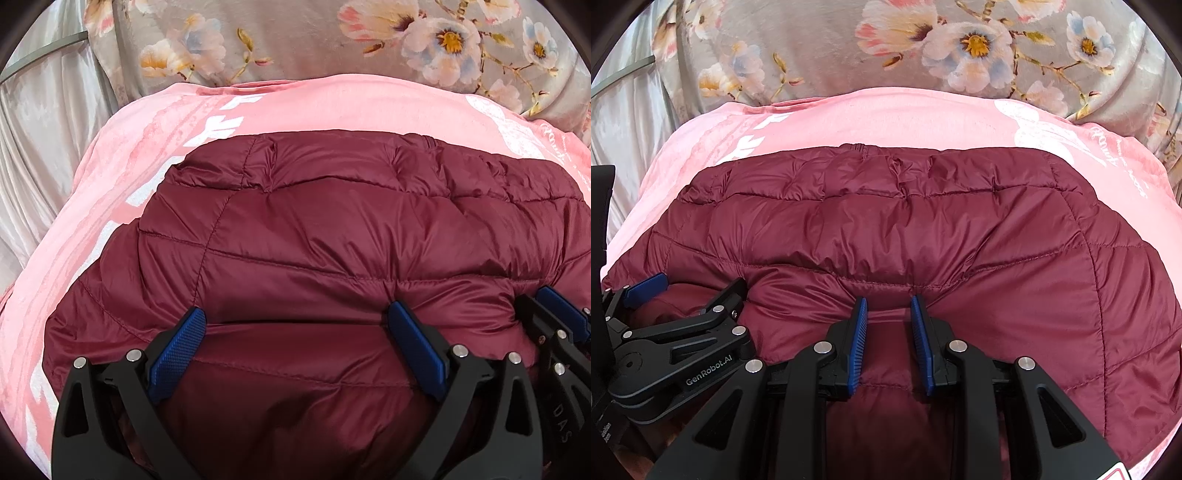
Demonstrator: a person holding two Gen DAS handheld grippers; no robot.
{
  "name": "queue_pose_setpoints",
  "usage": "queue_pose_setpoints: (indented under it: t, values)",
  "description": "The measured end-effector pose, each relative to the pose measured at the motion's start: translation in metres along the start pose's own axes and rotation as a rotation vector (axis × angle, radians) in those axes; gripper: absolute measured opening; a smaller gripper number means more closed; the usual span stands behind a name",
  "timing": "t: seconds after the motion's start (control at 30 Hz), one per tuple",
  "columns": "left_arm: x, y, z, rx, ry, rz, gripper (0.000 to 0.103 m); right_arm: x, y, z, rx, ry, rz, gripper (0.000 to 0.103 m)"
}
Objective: Fold large clothes
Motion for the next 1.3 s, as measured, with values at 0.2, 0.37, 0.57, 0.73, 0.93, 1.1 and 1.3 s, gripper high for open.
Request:
queue_pose_setpoints:
  t: [0.2, 0.37, 0.57, 0.73, 0.93, 1.1, 1.3]
  values:
    - [0.001, 0.0, 0.001, -0.005, -0.011, -0.003, 0.097, 0.0, 0.0, 0.0, 0.002, 0.003, -0.001, 0.026]
    - [0.001, 0.0, 0.001, -0.006, -0.014, -0.004, 0.098, 0.0, -0.001, 0.001, 0.003, 0.005, -0.003, 0.026]
    - [0.011, -0.001, -0.013, 0.074, 0.054, 0.016, 0.097, 0.001, -0.002, 0.0, 0.004, 0.006, -0.003, 0.026]
    - [0.047, 0.016, -0.064, 0.232, 0.143, -0.007, 0.097, 0.015, -0.002, 0.002, -0.029, -0.001, -0.02, 0.026]
    - [0.067, 0.042, -0.147, 0.357, 0.041, -0.028, 0.097, 0.061, 0.003, -0.029, -0.054, -0.125, -0.016, 0.027]
    - [0.031, 0.065, -0.166, 0.503, 0.13, -0.165, 0.097, 0.058, 0.025, -0.062, -0.002, -0.166, -0.063, 0.03]
    - [0.024, 0.057, -0.154, 0.547, 0.164, -0.15, 0.098, 0.048, 0.037, -0.066, 0.041, -0.125, -0.043, 0.031]
Point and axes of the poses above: each gripper's, at about its wrist camera, not at the fingertips, and x roughly against the way its jaws point, z to its right, y to its underside, the point moved 9 cm from there along -x, roughly the way its jaws point
